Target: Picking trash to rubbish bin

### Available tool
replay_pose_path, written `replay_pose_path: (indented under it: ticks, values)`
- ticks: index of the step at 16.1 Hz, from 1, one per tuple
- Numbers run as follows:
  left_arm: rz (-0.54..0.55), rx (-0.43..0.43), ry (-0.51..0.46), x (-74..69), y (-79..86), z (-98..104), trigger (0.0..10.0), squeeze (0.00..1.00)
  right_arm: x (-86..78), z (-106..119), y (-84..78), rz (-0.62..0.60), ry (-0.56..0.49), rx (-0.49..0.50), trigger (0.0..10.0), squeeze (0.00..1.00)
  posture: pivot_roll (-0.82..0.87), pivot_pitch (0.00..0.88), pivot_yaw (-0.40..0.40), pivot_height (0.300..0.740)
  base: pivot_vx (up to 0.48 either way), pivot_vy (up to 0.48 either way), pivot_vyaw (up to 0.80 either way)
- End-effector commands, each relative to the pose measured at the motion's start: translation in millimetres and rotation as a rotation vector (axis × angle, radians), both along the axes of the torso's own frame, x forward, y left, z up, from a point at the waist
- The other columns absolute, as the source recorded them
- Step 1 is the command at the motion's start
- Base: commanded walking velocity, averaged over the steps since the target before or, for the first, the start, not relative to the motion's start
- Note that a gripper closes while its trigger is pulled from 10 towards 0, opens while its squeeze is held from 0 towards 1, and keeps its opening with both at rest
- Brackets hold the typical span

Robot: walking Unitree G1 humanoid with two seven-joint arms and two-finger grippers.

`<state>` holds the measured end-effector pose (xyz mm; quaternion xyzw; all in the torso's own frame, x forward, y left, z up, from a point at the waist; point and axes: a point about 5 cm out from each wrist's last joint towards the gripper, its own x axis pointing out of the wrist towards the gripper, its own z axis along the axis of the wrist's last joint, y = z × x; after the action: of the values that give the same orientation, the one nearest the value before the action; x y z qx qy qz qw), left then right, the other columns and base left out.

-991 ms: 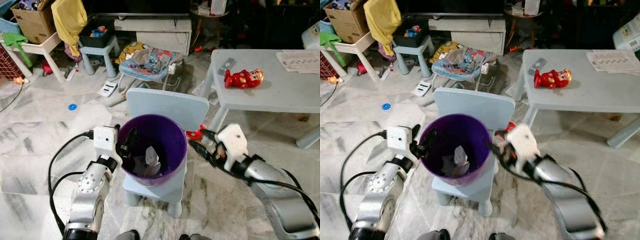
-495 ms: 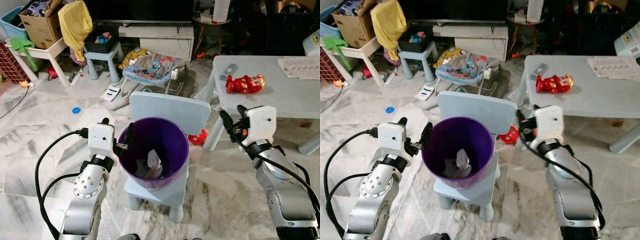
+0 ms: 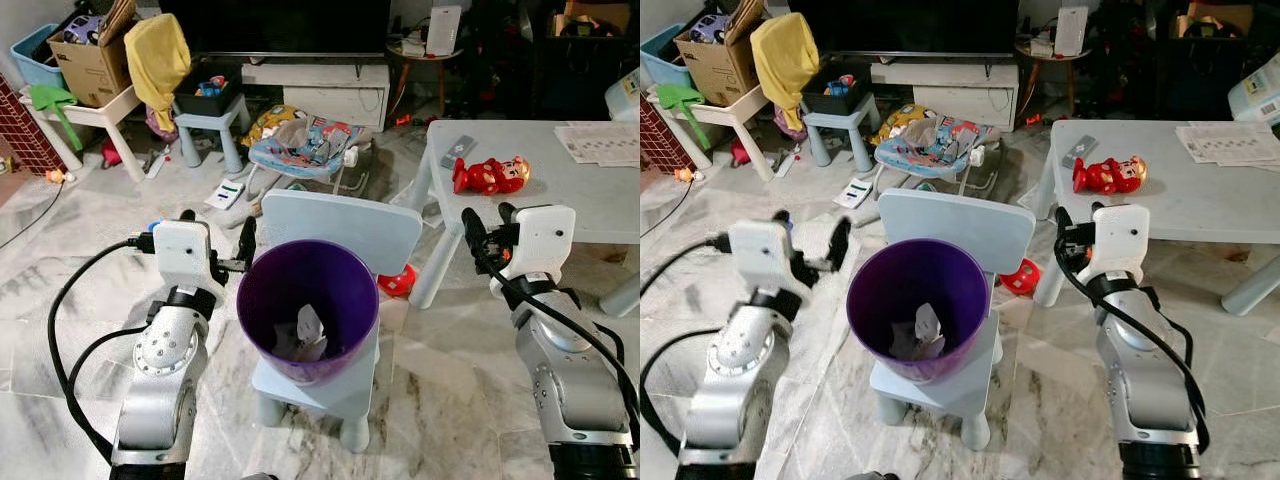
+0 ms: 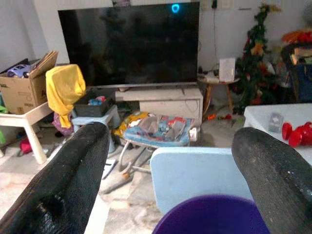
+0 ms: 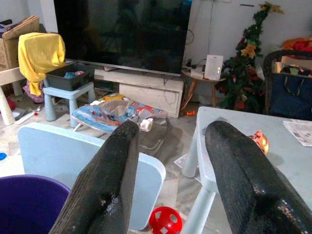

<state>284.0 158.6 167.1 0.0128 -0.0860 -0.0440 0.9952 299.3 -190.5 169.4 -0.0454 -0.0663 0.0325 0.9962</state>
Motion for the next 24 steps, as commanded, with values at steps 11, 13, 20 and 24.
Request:
replay_pose_path:
  ticks: [11,13,20,24]
  values:
    - [-0.013,-0.002,0.049,2.7,0.0,-5.0,10.0,0.00,5.4,0.5,3.1,0.007,-0.015,0.018,10.0,0.00,0.01,0.051,0.005,0.740,0.000,0.252,0.00]
    - [-0.016,0.000,0.055,2.1,-0.9,-6.0,10.0,0.00,5.6,0.1,2.6,0.007,-0.016,0.017,10.0,0.00,0.01,0.054,0.005,0.740,0.000,0.429,0.00]
    - [-0.013,-0.002,0.070,2.9,-1.7,-8.9,10.0,0.00,6.0,-0.1,0.9,0.008,-0.014,0.012,10.0,0.00,0.00,0.057,0.002,0.740,0.000,0.430,0.00]
    - [-0.016,-0.015,0.073,4.6,-4.6,-10.2,10.0,0.00,4.0,1.2,-1.9,0.008,-0.018,0.007,10.0,0.00,-0.02,0.062,-0.001,0.740,0.000,0.411,0.00]
